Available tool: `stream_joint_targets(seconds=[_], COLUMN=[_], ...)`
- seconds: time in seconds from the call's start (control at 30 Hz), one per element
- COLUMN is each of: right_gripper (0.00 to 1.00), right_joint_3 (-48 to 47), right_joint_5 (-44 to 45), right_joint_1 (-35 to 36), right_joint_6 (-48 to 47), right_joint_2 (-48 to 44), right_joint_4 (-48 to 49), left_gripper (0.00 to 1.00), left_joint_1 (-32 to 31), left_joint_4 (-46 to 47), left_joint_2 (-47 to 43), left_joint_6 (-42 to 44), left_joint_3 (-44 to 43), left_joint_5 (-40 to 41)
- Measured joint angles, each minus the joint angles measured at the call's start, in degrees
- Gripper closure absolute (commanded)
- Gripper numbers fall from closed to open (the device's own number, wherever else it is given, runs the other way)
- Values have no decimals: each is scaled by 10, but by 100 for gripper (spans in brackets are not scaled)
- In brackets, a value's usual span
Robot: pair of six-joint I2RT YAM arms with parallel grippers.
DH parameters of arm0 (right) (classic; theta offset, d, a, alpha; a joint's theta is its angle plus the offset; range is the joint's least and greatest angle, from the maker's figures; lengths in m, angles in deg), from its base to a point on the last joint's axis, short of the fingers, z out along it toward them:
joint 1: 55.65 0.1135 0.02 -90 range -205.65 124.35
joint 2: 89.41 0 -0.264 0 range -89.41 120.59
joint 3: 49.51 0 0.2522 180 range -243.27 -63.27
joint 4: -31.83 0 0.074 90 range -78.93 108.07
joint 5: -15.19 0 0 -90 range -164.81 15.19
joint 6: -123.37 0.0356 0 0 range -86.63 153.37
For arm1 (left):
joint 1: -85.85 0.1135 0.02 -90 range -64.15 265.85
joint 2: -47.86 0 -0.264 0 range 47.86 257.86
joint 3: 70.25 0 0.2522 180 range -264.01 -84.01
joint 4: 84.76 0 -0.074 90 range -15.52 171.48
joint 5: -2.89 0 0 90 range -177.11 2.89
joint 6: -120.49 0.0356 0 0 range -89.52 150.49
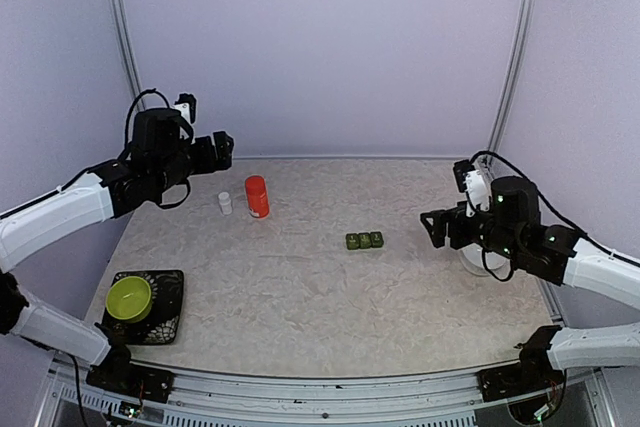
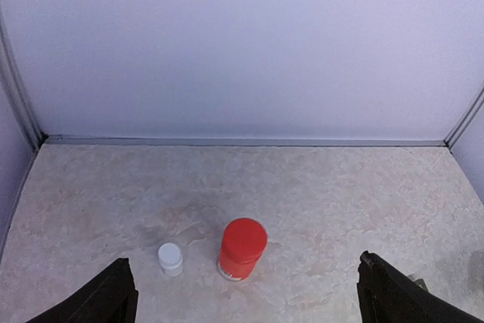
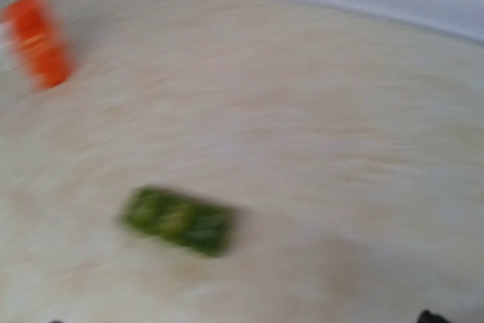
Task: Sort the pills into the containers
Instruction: Place the pill bottle at the center of the board, then reset both arms
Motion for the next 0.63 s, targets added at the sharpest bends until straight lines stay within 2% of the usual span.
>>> stream_joint_targets(seconds=[0.17,0.33,0.5,0.63], right_gripper=[0,0,0,0], right_joint_3=[0,0,0,2], right_joint_5=[92,153,182,195], right_joint_1=[-49,-67,-68,-68], right_joint_6=[24,44,50,51], right_joint_2=[-61,-73,-88,-118], right_joint_4=[-56,-108,-129,-129], left_gripper=[1,1,1,1], left_joint_1=[1,1,1,2], left_joint_4=[-47,-81,-80,-76], left_joint_2=[-103,-190,-277,-292], left_joint_6=[-32,-44,-46,-43], left_joint_3=[114,198,240,248], left_joint_5=[53,75,84,84])
